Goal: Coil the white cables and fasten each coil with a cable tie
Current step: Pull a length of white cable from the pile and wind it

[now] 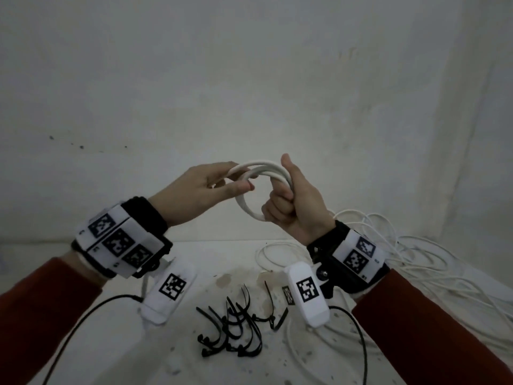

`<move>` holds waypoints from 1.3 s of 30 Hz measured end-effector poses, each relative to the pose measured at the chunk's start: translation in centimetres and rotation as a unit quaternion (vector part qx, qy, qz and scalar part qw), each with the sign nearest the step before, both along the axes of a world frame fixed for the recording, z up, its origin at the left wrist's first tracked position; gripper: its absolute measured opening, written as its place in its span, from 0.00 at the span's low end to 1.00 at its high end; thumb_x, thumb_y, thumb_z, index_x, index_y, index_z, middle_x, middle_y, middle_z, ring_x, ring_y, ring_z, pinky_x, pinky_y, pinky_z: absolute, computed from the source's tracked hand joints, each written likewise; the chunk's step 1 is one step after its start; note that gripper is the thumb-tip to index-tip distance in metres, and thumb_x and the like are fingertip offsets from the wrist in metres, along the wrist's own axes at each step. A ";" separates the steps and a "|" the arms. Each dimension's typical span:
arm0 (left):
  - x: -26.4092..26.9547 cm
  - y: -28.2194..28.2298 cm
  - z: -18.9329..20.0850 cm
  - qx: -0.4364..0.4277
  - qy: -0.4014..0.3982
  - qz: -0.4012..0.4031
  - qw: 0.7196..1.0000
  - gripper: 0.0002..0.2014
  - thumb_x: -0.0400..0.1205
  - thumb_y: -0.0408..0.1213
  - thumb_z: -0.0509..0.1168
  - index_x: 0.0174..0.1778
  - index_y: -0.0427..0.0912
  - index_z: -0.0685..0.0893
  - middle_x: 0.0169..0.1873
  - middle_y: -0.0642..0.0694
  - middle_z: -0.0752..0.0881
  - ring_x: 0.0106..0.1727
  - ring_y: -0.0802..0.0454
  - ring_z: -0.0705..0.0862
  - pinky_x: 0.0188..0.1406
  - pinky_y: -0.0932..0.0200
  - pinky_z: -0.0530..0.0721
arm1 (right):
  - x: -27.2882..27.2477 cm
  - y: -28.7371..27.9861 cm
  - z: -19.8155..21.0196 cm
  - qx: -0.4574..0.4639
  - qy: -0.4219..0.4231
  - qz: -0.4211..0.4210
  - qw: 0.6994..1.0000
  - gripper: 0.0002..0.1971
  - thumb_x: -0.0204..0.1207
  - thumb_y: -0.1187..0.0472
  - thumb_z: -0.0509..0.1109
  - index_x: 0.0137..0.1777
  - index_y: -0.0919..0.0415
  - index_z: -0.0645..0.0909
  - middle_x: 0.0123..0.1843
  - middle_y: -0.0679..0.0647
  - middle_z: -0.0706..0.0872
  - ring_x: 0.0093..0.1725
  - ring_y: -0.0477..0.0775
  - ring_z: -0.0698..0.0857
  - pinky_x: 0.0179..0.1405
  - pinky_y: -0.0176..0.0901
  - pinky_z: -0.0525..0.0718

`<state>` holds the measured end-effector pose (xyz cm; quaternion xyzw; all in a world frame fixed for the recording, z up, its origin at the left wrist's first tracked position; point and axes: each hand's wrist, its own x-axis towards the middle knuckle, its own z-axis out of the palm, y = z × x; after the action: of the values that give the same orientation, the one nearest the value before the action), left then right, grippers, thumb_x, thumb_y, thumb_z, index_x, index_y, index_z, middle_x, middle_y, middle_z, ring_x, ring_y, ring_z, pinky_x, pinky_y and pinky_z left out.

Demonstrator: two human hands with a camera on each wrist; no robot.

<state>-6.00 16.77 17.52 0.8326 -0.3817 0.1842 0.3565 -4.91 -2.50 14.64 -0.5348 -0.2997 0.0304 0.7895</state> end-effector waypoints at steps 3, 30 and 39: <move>0.4 0.0 -0.2 -0.041 0.029 -0.035 0.998 0.16 0.77 0.54 0.63 0.47 0.45 0.85 0.42 0.49 0.89 0.50 0.43 0.84 0.59 0.41 0.79 | 0.1 0.7 0.0 0.027 0.009 -0.007 1.000 0.31 0.84 0.40 0.49 0.20 0.53 0.62 0.13 0.47 0.56 0.13 0.47 0.54 0.23 0.43 0.54; 0.0 -3.6 1.2 -0.125 0.124 -0.046 0.983 0.19 0.88 0.45 0.49 0.34 0.40 0.72 0.23 0.50 0.70 0.24 0.55 0.71 0.28 0.58 0.84 | -0.6 -1.4 0.2 0.036 0.023 0.213 0.976 0.22 0.82 0.46 0.50 0.32 0.55 0.75 0.18 0.44 0.54 0.17 0.47 0.53 0.23 0.38 0.58; 3.1 -0.4 -2.9 -0.018 0.000 0.023 1.000 0.15 0.88 0.43 0.52 0.41 0.43 0.79 0.23 0.54 0.74 0.25 0.58 0.69 0.29 0.69 0.69 | 1.5 -6.1 1.1 0.154 0.019 0.249 0.956 0.20 0.83 0.49 0.55 0.33 0.58 0.76 0.17 0.46 0.58 0.17 0.49 0.56 0.21 0.39 0.63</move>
<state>-2.93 16.39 14.66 0.8347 -0.3592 0.1989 0.3671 -3.43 -8.61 15.76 -0.3148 -0.4095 0.1892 0.8351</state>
